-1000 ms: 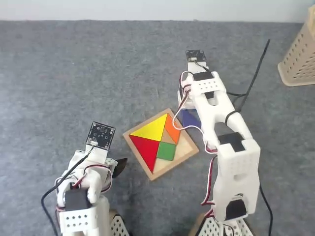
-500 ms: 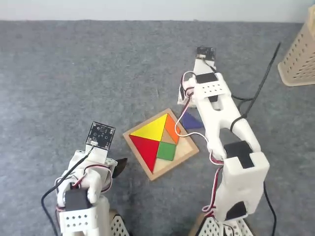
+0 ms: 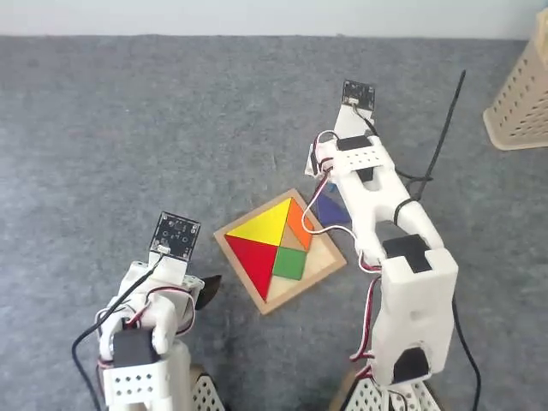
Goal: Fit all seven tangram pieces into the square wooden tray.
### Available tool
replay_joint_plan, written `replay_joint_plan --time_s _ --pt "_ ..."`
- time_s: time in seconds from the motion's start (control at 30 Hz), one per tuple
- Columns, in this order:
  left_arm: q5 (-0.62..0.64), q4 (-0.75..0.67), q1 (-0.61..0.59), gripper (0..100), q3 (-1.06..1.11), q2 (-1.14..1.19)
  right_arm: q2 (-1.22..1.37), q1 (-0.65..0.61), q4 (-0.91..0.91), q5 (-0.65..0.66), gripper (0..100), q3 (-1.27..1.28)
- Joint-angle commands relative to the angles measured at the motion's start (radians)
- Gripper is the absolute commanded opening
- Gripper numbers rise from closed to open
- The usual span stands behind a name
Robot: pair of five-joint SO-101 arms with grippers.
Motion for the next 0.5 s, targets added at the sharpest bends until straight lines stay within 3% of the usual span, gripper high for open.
replay_joint_plan --time_s 0.0,0.37,0.47 --pt "-0.005 0.000 0.005 35 -0.005 -0.014 0.008 0.013 -0.033 -0.009 23.5 -0.069" --pt "-0.005 0.000 0.005 35 -0.005 -0.014 0.065 0.013 -0.024 -0.008 23.2 -0.087" --pt "-0.005 0.000 0.005 35 -0.005 -0.014 0.070 0.013 -0.022 -0.008 16.7 -0.087"
